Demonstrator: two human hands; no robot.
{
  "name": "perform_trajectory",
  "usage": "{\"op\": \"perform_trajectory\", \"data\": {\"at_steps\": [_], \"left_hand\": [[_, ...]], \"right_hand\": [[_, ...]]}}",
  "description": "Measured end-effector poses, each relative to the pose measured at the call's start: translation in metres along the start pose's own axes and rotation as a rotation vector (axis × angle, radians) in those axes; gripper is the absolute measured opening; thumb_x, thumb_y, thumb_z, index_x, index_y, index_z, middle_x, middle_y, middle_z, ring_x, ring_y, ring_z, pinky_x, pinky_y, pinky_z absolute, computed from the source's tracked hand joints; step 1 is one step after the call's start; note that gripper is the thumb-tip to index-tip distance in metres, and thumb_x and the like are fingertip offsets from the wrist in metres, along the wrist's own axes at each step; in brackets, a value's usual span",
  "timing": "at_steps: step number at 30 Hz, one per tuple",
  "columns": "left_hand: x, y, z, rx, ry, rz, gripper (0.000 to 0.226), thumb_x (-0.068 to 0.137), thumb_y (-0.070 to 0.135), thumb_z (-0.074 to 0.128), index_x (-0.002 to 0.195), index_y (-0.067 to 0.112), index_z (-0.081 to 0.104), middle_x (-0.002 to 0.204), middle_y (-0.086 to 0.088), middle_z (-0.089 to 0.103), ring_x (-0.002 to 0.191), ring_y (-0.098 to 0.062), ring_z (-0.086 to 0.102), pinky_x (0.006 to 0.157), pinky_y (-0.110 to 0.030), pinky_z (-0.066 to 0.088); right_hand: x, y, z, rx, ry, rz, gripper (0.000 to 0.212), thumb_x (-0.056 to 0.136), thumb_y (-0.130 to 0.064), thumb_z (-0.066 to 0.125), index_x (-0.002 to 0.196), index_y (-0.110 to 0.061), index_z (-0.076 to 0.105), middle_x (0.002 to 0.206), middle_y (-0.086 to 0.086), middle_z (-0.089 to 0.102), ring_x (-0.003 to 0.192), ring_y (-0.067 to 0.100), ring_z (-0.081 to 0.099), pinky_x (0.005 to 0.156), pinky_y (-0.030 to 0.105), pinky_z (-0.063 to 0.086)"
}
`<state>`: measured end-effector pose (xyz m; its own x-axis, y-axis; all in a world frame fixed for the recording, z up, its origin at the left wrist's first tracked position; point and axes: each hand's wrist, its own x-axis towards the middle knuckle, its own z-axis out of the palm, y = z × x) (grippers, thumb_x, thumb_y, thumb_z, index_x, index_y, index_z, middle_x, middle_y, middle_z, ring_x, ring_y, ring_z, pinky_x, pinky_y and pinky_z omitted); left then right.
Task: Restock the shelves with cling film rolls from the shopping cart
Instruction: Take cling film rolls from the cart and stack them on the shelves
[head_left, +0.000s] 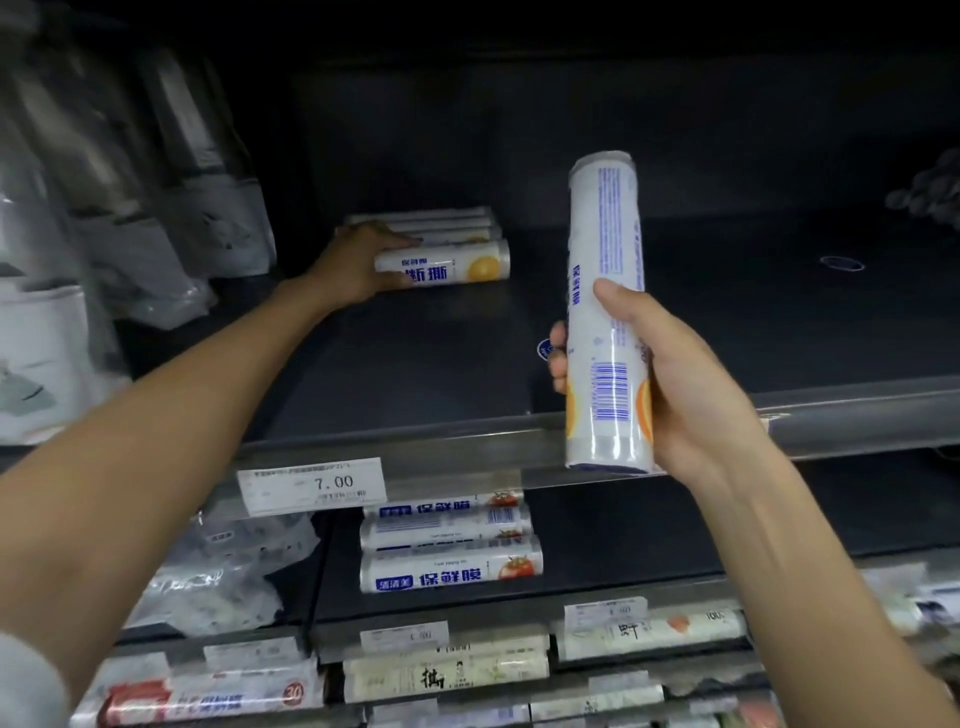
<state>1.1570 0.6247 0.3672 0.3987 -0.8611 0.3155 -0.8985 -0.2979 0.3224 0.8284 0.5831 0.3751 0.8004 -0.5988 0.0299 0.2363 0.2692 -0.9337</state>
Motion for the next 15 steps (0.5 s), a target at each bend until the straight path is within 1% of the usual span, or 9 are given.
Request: {"op": "perform_trajectory", "data": {"at_steps": [3, 5, 6, 8, 10, 11, 15], "left_hand": [[0.002, -0.008, 0.003, 0.002, 0.001, -0.001, 0.056, 0.086, 0.027, 0.068, 0.137, 0.022, 0.048, 0.136, -0.010, 0.048, 0.125, -0.027, 0.042, 0.112, -0.040, 0.030], [0.003, -0.013, 0.005, 0.018, 0.002, -0.003, 0.055, 0.086, 0.028, 0.067, 0.138, 0.024, 0.047, 0.137, -0.010, 0.047, 0.127, -0.032, 0.040, 0.112, -0.048, 0.028], [0.004, -0.015, 0.006, 0.023, 0.002, -0.002, 0.055, 0.087, 0.029, 0.066, 0.138, 0.024, 0.046, 0.137, -0.011, 0.046, 0.127, -0.033, 0.039, 0.111, -0.050, 0.027], [0.006, -0.017, 0.008, 0.040, 0.014, 0.000, 0.055, 0.088, 0.027, 0.064, 0.139, 0.021, 0.045, 0.136, -0.013, 0.045, 0.126, -0.032, 0.038, 0.112, -0.046, 0.026], [0.009, -0.018, 0.010, 0.063, 0.047, 0.025, 0.054, 0.089, 0.023, 0.063, 0.139, 0.017, 0.045, 0.131, -0.015, 0.044, 0.122, -0.030, 0.037, 0.109, -0.033, 0.026], [0.010, -0.018, 0.011, 0.067, 0.060, 0.036, 0.054, 0.089, 0.022, 0.063, 0.139, 0.015, 0.045, 0.129, -0.015, 0.044, 0.121, -0.030, 0.037, 0.106, -0.030, 0.026], [0.010, -0.019, 0.013, 0.076, 0.091, 0.056, 0.053, 0.089, 0.019, 0.063, 0.139, 0.014, 0.045, 0.125, -0.015, 0.046, 0.119, -0.032, 0.038, 0.106, -0.037, 0.029]], "right_hand": [[0.000, 0.000, 0.002, 0.002, -0.016, -0.008, 0.033, 0.072, -0.038, 0.061, 0.096, -0.015, 0.063, 0.078, 0.006, 0.067, 0.067, 0.016, 0.064, 0.062, 0.027, 0.056], [-0.001, -0.001, 0.002, 0.011, -0.020, -0.013, 0.033, 0.071, -0.038, 0.061, 0.095, -0.016, 0.063, 0.078, 0.006, 0.067, 0.067, 0.016, 0.063, 0.061, 0.028, 0.056], [-0.002, -0.001, 0.002, 0.015, -0.018, -0.013, 0.033, 0.071, -0.038, 0.061, 0.096, -0.016, 0.063, 0.077, 0.006, 0.067, 0.067, 0.016, 0.063, 0.061, 0.028, 0.056], [-0.003, -0.002, 0.002, 0.015, -0.012, -0.009, 0.034, 0.071, -0.038, 0.061, 0.097, -0.016, 0.062, 0.077, 0.005, 0.067, 0.066, 0.016, 0.063, 0.061, 0.028, 0.056], [-0.004, -0.002, 0.003, 0.011, -0.008, -0.008, 0.035, 0.071, -0.038, 0.060, 0.099, -0.016, 0.062, 0.077, 0.005, 0.068, 0.067, 0.016, 0.064, 0.061, 0.027, 0.056], [-0.004, -0.002, 0.002, 0.010, -0.006, -0.010, 0.035, 0.071, -0.038, 0.060, 0.099, -0.016, 0.062, 0.077, 0.005, 0.068, 0.067, 0.016, 0.064, 0.061, 0.027, 0.056], [-0.006, -0.002, 0.002, 0.009, -0.008, -0.018, 0.034, 0.071, -0.038, 0.060, 0.098, -0.017, 0.062, 0.077, 0.004, 0.068, 0.067, 0.016, 0.064, 0.062, 0.028, 0.056]]}}
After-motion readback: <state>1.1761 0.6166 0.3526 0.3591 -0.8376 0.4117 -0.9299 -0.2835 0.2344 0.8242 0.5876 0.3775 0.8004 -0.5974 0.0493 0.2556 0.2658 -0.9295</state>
